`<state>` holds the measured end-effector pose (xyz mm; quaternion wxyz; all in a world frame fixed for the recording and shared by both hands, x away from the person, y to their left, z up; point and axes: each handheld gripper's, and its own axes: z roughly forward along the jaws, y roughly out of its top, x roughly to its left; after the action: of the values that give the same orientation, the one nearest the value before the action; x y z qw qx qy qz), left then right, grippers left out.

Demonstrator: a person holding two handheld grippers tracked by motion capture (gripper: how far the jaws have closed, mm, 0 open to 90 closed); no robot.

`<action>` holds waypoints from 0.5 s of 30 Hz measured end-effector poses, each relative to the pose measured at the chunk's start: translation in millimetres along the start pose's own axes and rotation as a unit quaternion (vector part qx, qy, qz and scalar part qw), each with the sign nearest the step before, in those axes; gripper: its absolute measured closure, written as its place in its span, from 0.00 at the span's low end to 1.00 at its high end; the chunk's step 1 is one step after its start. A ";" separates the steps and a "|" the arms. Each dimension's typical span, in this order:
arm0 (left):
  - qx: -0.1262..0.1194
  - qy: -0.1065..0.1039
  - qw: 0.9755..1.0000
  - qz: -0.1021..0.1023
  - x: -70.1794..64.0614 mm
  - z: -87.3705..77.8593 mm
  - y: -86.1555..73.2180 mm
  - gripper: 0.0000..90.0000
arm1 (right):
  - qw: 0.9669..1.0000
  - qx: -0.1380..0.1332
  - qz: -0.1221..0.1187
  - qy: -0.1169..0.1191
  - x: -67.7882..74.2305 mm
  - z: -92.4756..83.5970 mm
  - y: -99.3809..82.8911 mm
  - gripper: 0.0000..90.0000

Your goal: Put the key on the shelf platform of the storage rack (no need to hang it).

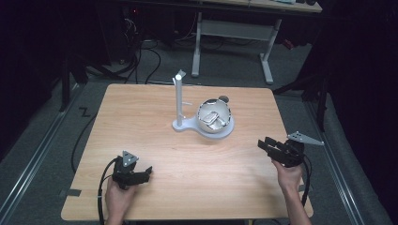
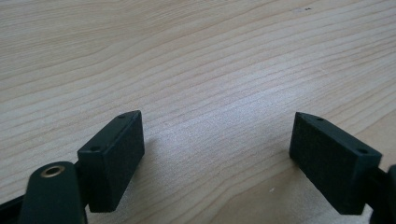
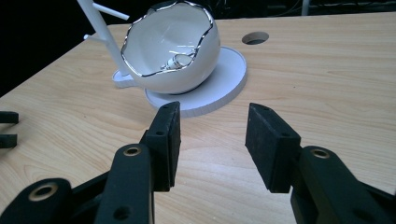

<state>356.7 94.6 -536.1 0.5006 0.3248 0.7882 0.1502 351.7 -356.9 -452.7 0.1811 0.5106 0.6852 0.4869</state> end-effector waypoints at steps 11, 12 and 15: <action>0.000 0.000 1.000 -0.001 -0.1 0.0 0.0 0.20 | 1.000 0.008 -0.004 0.012 11.4 10.6 -15.0 0.62; 0.000 0.000 1.000 -0.001 -0.1 0.0 -0.1 0.20 | 1.000 0.010 -0.005 0.012 12.6 11.6 -15.8 0.62; 0.000 0.000 1.000 0.000 0.0 -0.1 -0.1 0.20 | 1.000 0.014 -0.009 0.014 16.7 17.0 -20.0 0.62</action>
<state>356.6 94.5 -536.1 0.5006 0.3248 0.7883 0.1501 347.0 -334.2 -473.4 0.1690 0.4996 0.6990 0.4830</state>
